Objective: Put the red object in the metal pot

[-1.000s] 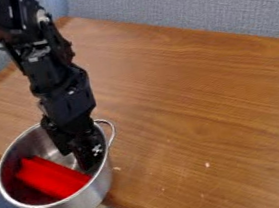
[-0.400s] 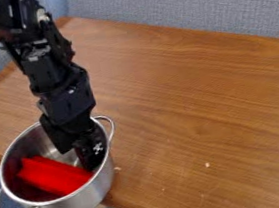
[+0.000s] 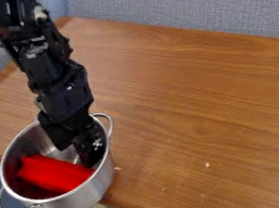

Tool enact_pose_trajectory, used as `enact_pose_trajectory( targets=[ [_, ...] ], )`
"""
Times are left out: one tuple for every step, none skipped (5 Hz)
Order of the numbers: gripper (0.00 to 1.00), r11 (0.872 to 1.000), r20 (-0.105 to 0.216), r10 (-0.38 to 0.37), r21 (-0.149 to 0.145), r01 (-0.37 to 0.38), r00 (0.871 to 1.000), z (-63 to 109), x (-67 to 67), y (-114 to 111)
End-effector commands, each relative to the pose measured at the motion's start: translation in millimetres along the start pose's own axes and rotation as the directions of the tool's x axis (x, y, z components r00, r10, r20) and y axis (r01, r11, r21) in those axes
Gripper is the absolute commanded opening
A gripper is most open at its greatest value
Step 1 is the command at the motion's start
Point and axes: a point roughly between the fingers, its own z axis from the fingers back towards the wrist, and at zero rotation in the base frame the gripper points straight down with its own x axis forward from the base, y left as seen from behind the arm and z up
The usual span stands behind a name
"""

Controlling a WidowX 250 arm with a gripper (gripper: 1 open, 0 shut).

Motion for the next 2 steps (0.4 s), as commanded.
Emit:
enact_pose_trajectory(
  targets=[
    [1.0, 0.999, 0.053, 0.022, 0.036, -0.024, 0.998, 12.7, 5.4, 9.1],
    [1.0, 0.999, 0.061, 0.031, 0.039, -0.034, 0.998, 14.6, 5.0, 10.6]
  ],
)
